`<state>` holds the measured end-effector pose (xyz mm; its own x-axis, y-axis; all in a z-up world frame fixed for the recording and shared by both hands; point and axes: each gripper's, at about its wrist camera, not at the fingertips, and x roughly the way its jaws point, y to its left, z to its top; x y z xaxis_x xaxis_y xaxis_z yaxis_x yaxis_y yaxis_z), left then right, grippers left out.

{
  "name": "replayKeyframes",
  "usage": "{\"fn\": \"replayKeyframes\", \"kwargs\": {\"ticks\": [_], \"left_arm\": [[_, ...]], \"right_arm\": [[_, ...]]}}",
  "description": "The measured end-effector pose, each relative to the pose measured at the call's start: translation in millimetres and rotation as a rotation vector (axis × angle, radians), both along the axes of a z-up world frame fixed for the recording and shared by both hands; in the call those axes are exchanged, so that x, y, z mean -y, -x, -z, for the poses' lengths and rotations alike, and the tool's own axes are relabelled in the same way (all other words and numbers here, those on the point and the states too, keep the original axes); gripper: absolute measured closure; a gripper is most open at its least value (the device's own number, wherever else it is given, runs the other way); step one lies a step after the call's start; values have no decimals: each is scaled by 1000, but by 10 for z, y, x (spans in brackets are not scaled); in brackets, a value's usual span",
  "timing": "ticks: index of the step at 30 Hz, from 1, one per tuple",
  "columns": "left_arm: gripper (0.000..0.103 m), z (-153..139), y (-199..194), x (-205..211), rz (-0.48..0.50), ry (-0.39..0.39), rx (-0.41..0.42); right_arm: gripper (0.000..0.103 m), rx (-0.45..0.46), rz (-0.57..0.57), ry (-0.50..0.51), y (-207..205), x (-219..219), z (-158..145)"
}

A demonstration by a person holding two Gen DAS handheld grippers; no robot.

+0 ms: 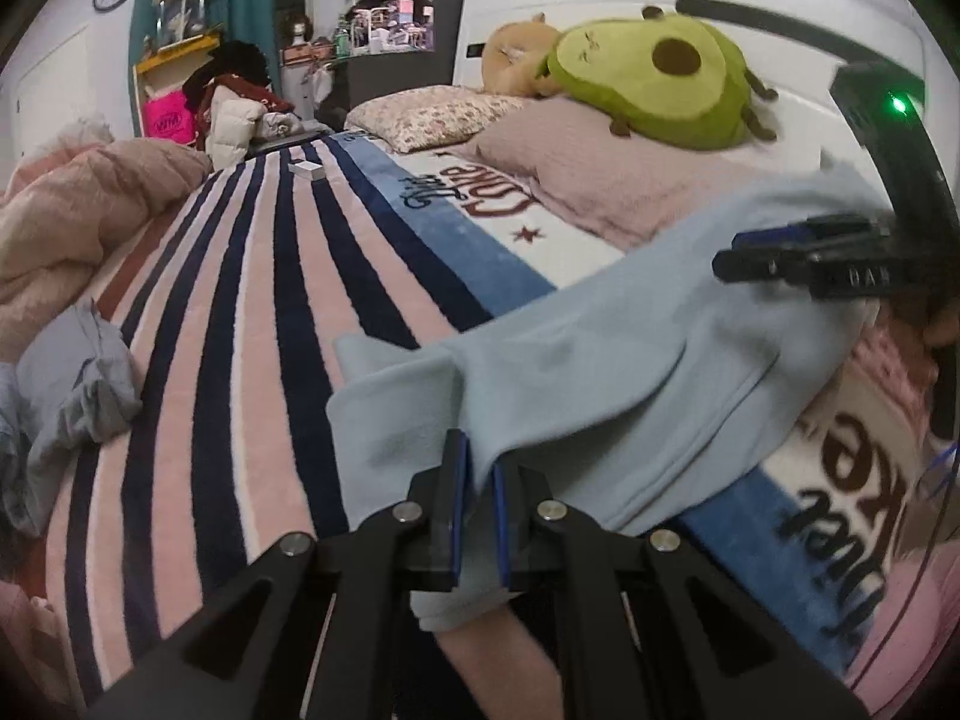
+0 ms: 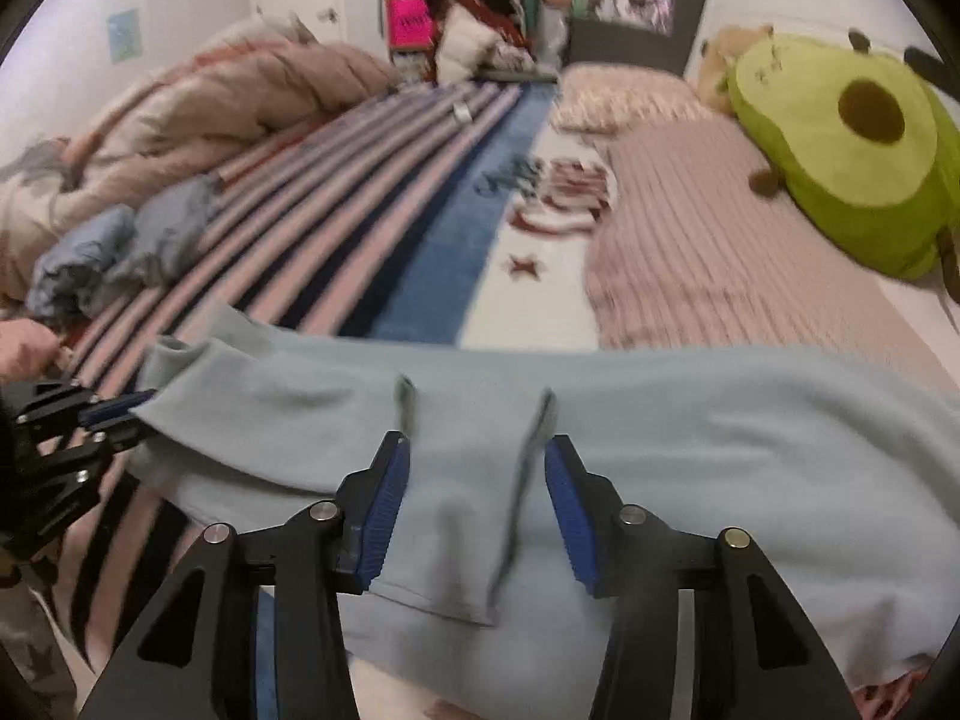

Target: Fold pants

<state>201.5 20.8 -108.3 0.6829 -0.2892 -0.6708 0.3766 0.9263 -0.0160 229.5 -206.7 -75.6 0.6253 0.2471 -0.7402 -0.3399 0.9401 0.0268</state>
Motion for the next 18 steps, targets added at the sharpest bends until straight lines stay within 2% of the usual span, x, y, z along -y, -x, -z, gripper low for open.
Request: {"fn": "replayKeyframes", "kwargs": {"ticks": [1, 4, 8, 10, 12, 13, 14, 17, 18], "left_arm": [[97, -20, 7, 2, 4, -4, 1], [97, 1, 31, 24, 26, -27, -13], [97, 114, 60, 13, 43, -21, -53], [97, 170, 73, -10, 45, -25, -73], [97, 204, 78, -34, 48, -26, -85], [96, 215, 86, -60, 49, -18, -90], [96, 216, 87, -77, 50, -10, -93], [85, 204, 110, -128, 56, 20, -96], [69, 193, 127, -140, 56, 24, -89]], "right_arm": [[60, 2, -17, -21, 12, -37, -20], [61, -90, -79, -108, -78, -178, 57], [60, -137, -72, -6, -264, -416, 348], [59, -189, -76, -7, -363, -482, 516], [69, -191, -85, -9, -396, -531, 605], [90, -181, -102, -12, -389, -557, 608], [98, -169, -108, -13, -379, -567, 589], [98, -111, -100, -8, -300, -540, 476], [98, -90, -98, -2, -271, -515, 432]]}}
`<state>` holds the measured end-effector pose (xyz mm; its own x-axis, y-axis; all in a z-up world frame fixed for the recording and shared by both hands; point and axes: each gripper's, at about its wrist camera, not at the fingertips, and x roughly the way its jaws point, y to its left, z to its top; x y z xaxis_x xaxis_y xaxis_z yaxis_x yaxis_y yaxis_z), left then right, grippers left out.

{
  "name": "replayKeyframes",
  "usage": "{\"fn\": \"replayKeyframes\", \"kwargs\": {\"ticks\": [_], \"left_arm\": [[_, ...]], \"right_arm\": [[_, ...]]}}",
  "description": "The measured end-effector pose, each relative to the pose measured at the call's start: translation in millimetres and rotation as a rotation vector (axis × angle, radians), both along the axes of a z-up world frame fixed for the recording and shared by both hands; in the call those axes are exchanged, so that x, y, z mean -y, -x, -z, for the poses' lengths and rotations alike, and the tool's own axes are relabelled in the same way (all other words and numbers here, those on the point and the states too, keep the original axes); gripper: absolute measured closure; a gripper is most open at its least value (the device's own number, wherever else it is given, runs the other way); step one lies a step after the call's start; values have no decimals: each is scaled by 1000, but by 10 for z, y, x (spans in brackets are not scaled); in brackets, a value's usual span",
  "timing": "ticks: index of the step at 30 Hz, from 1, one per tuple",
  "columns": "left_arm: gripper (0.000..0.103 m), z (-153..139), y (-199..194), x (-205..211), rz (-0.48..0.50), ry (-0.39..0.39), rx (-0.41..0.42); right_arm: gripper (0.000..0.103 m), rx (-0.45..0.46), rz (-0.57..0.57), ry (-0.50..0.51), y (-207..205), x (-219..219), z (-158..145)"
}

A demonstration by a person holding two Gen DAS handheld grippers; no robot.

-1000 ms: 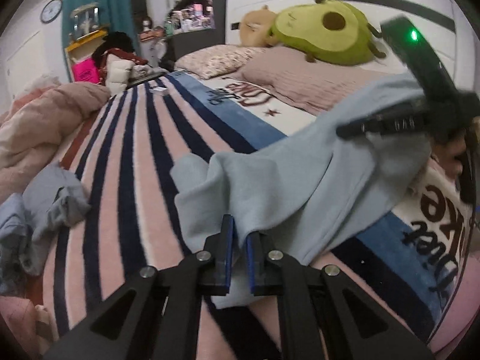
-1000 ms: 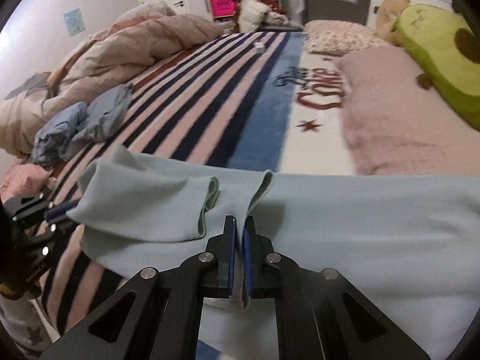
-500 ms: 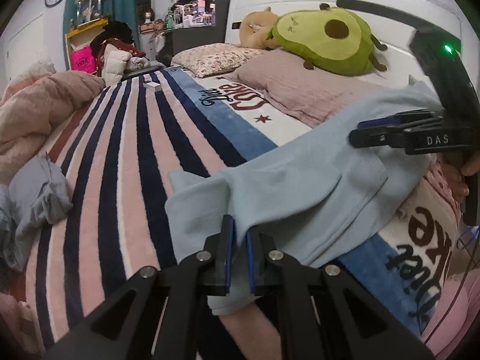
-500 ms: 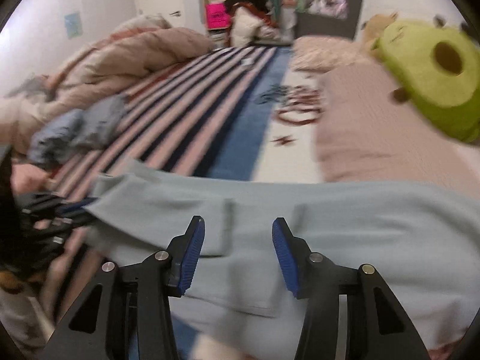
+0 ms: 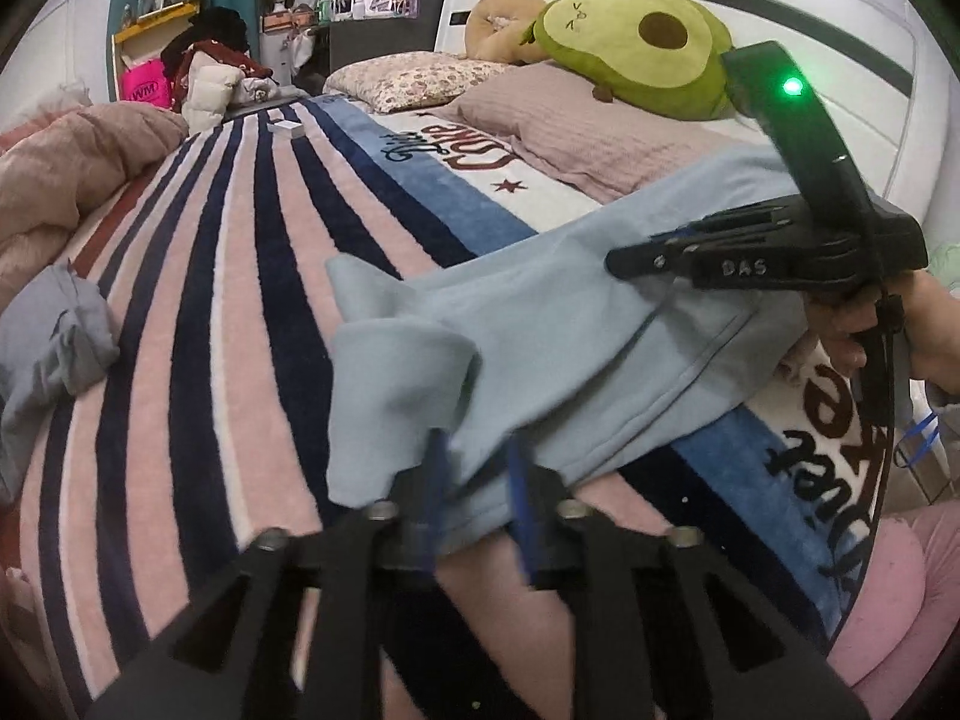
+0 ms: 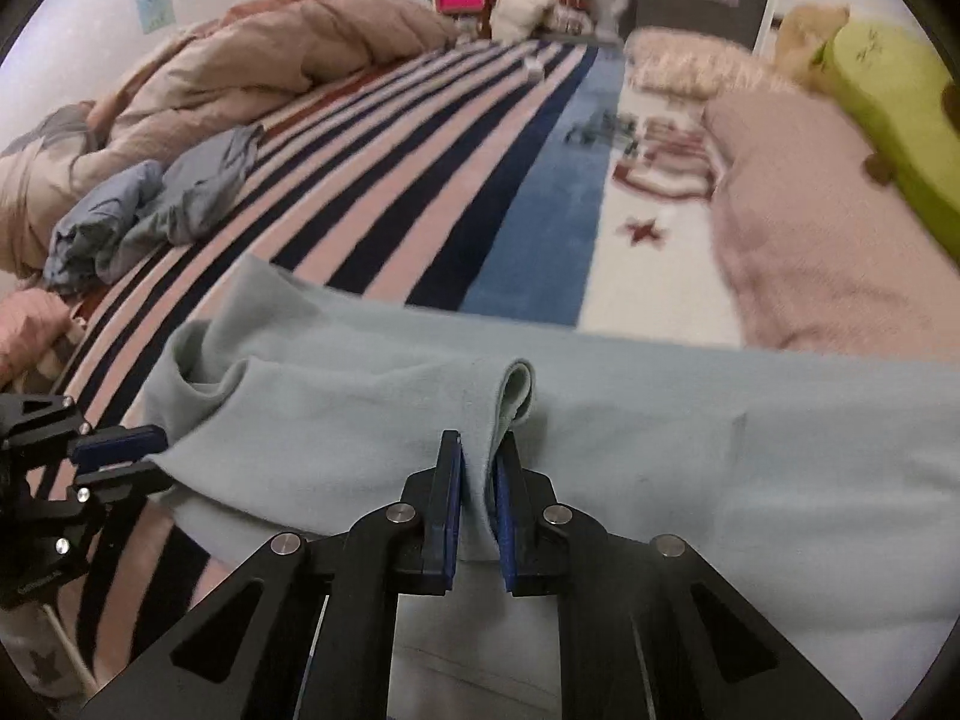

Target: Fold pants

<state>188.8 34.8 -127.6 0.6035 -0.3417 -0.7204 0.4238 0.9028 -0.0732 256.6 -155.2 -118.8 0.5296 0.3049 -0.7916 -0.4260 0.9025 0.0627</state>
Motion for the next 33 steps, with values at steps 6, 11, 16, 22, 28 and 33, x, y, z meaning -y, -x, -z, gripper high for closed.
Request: {"fn": "replayKeyframes", "kwargs": {"ticks": [6, 11, 16, 22, 28, 33], "left_arm": [[42, -112, 125, -127, -19, 36, 43], [42, -104, 80, -124, -47, 30, 30], [40, -87, 30, -31, -48, 29, 24], [24, -151, -2, -56, -17, 104, 21], [21, -53, -408, -312, -108, 332, -135], [36, 222, -741, -126, -117, 374, -303]], "right_arm": [[99, 51, 57, 9, 131, 333, -229], [98, 21, 122, 24, 138, 661, -297], [95, -49, 122, 35, 120, 747, -171], [82, -32, 133, -1, 163, 805, -291], [82, -6, 139, -10, 249, 855, -396], [82, -6, 141, -50, 292, 880, -413]]}}
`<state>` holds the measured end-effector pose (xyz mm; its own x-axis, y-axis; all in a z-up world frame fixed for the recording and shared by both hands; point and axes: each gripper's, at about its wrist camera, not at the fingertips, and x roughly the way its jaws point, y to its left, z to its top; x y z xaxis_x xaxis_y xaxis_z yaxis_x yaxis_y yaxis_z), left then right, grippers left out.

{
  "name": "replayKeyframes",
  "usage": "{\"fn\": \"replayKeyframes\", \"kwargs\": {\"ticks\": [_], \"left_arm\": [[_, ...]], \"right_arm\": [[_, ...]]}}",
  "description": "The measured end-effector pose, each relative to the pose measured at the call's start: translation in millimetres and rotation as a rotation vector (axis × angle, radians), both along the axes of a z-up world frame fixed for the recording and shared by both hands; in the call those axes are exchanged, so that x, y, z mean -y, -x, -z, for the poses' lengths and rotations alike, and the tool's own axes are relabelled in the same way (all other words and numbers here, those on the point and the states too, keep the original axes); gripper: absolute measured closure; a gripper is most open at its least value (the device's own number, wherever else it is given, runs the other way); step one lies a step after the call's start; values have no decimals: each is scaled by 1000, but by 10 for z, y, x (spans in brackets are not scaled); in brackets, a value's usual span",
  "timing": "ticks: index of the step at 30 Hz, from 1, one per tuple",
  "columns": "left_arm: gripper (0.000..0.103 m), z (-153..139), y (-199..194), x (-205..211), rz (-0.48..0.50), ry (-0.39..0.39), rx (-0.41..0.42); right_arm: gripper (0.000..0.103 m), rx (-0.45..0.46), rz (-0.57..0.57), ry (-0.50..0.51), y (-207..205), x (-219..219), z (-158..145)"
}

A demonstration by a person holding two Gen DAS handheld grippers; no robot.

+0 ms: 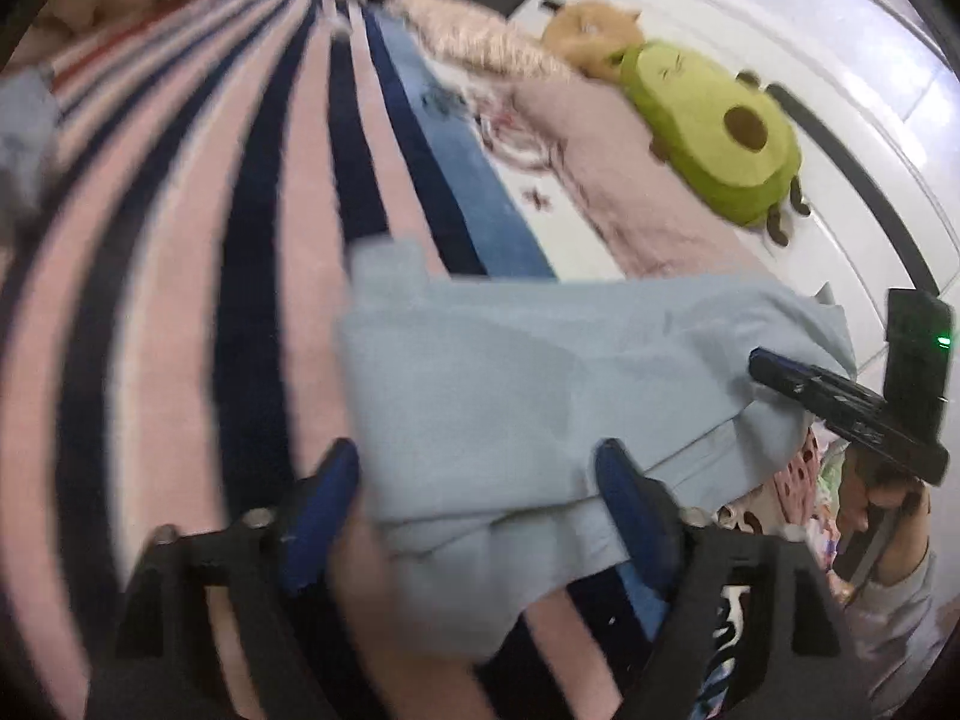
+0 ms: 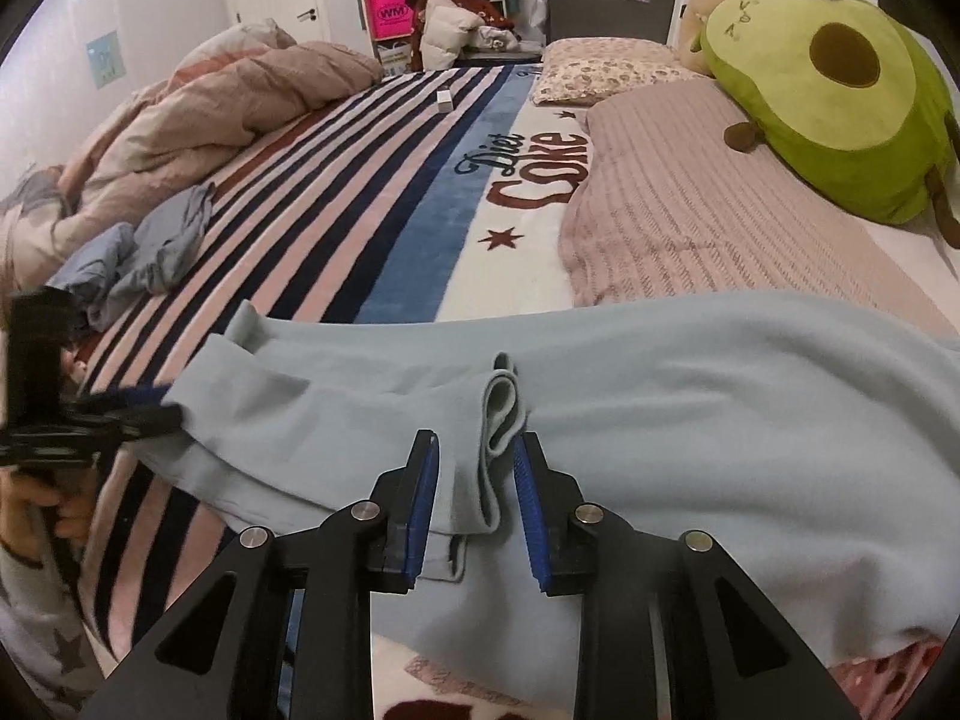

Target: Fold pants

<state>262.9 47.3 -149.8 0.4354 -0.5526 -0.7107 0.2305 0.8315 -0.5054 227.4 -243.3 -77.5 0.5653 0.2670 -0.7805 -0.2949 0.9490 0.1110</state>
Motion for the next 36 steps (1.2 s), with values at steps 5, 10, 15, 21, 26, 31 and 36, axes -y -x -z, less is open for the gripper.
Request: {"fn": "replayKeyframes", "kwargs": {"ticks": [5, 10, 15, 21, 26, 31, 36], "left_arm": [[75, 53, -35, 135, -65, -68, -8], [90, -143, 159, -31, -140, -144, 83], [91, -355, 412, -569, -251, -167, 138], [91, -676, 836, -1354, -496, -331, 169], [82, -591, 918, -1469, -533, -429, 117], [32, -747, 987, -1220, -529, -486, 231], [29, -942, 1083, -958, -454, -389, 314]], "right_arm": [[82, 2, -2, -22, 28, 18, -18], [82, -3, -6, -53, 62, 55, -33], [82, -20, -20, -97, 121, 40, -20], [81, -28, -75, -161, 226, -102, -53], [81, 1, -74, -158, 308, -107, -153], [61, 37, 14, -143, 424, 301, -318], [38, 84, 135, -75, 666, 830, -428]]}}
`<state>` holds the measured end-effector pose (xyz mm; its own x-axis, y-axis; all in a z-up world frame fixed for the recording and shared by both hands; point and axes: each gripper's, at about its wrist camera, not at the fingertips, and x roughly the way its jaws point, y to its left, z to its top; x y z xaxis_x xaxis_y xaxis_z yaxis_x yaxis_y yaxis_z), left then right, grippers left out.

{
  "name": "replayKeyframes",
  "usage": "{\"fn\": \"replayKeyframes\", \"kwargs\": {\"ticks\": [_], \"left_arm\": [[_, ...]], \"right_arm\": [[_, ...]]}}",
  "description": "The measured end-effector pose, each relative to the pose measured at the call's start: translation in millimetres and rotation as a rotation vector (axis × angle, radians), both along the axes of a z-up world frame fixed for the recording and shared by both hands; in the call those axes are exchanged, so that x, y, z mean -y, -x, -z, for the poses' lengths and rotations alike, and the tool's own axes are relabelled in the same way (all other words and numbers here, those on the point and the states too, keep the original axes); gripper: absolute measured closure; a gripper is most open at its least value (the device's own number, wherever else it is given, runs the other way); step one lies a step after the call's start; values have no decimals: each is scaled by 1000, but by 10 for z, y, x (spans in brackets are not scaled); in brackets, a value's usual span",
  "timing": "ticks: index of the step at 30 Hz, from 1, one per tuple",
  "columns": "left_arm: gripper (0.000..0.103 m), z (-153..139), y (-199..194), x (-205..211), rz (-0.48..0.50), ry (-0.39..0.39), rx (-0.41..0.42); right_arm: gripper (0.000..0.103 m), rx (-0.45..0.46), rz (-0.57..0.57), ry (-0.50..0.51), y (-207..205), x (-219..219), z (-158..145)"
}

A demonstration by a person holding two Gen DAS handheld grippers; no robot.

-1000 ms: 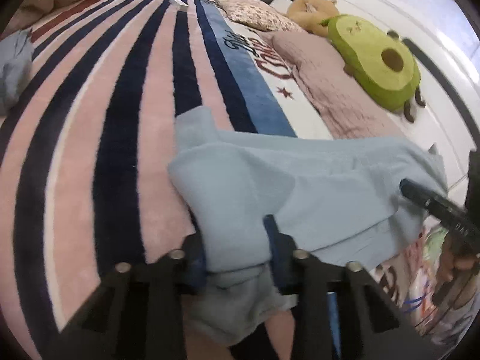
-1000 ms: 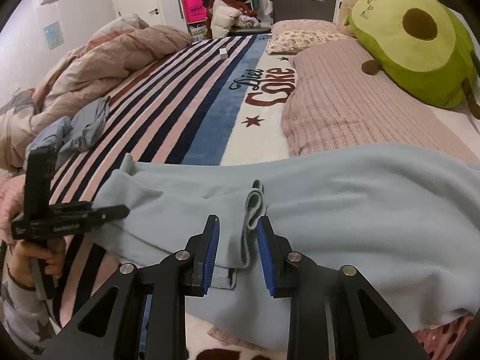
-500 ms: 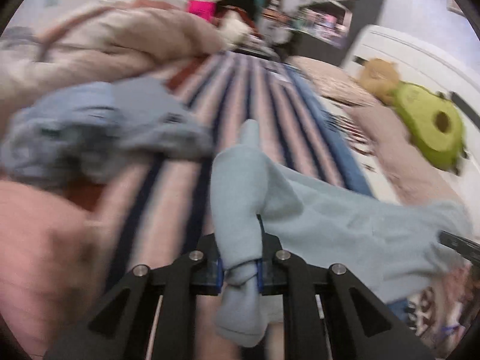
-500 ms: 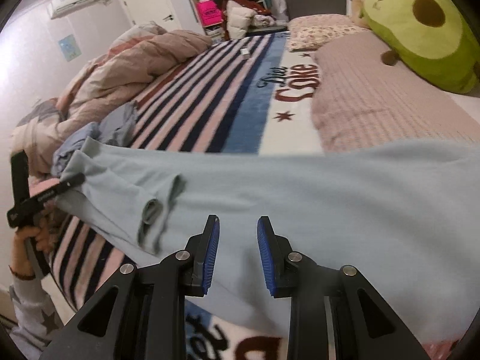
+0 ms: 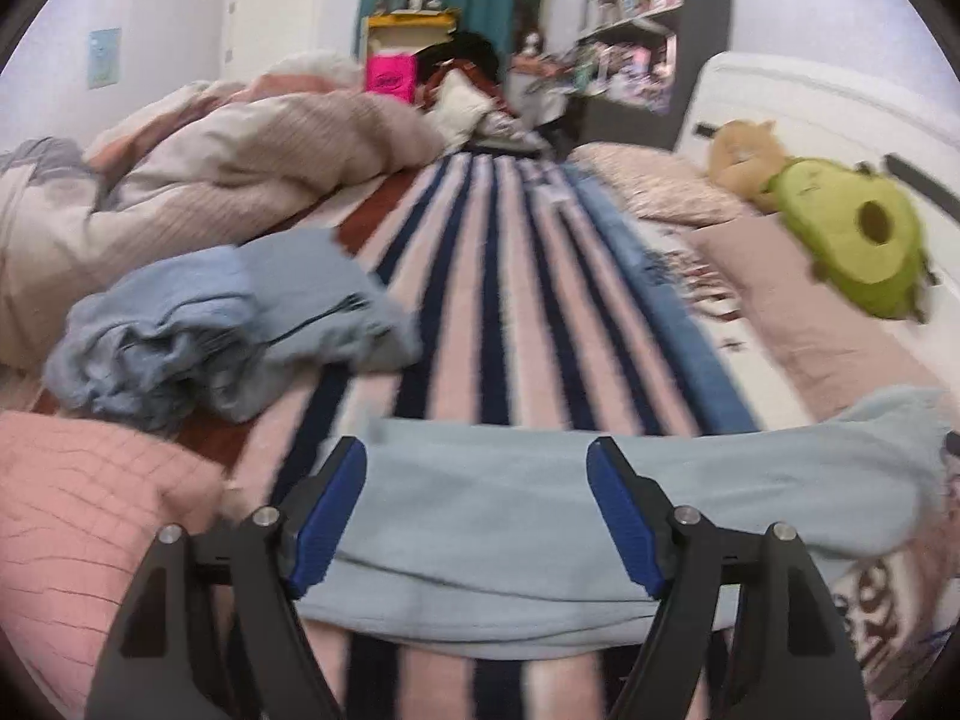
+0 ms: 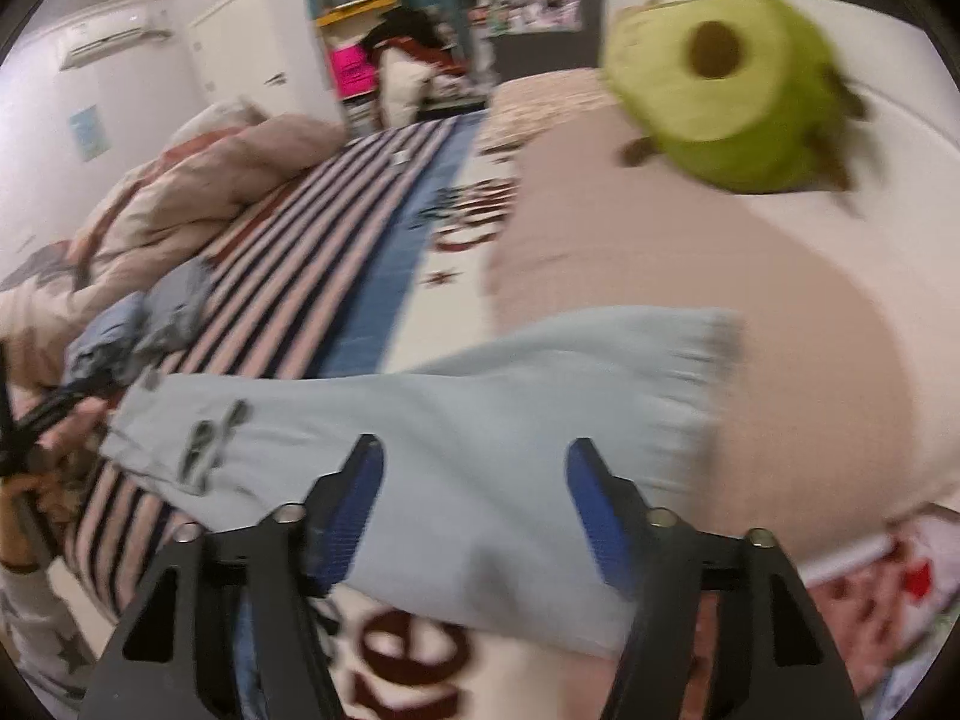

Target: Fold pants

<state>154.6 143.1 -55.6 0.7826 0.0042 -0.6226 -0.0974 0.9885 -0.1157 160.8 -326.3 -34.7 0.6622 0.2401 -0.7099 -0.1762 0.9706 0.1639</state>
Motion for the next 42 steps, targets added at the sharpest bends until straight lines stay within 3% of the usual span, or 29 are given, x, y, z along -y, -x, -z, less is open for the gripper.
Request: {"fn": "replayKeyframes", "kwargs": {"ticks": [4, 10, 12, 15, 16, 22, 28, 32, 37, 42], "left_arm": [[28, -45, 37, 236, 79, 49, 26], [27, -85, 42, 320, 88, 66, 20], [28, -101, 99, 266, 73, 74, 24], [27, -121, 204, 184, 55, 78, 35], [27, -131, 244, 135, 49, 81, 43], [27, -180, 467, -141, -14, 107, 92], [27, -314, 708, -439, -83, 85, 140], [27, -393, 889, -642, -119, 76, 170], [27, -394, 1024, -858, -170, 65, 178], [27, -273, 948, -909, -170, 57, 138]], "right_arm": [[33, -1, 111, 34, 168, 400, 64], [33, -163, 58, -135, 44, 588, 480], [38, -203, 55, -171, -42, 566, 623], [63, -189, 71, -104, -44, 482, 607], [79, -183, 58, -108, -23, 454, 571], [84, -80, -62, -126, 30, 17, 131], [87, 27, -255, -123, -280, -1028, -360], [87, 56, -463, -107, -462, -2100, -464], [87, -13, -699, -110, -554, -3467, -159], [87, -144, -852, -144, -508, -4239, 396]]}}
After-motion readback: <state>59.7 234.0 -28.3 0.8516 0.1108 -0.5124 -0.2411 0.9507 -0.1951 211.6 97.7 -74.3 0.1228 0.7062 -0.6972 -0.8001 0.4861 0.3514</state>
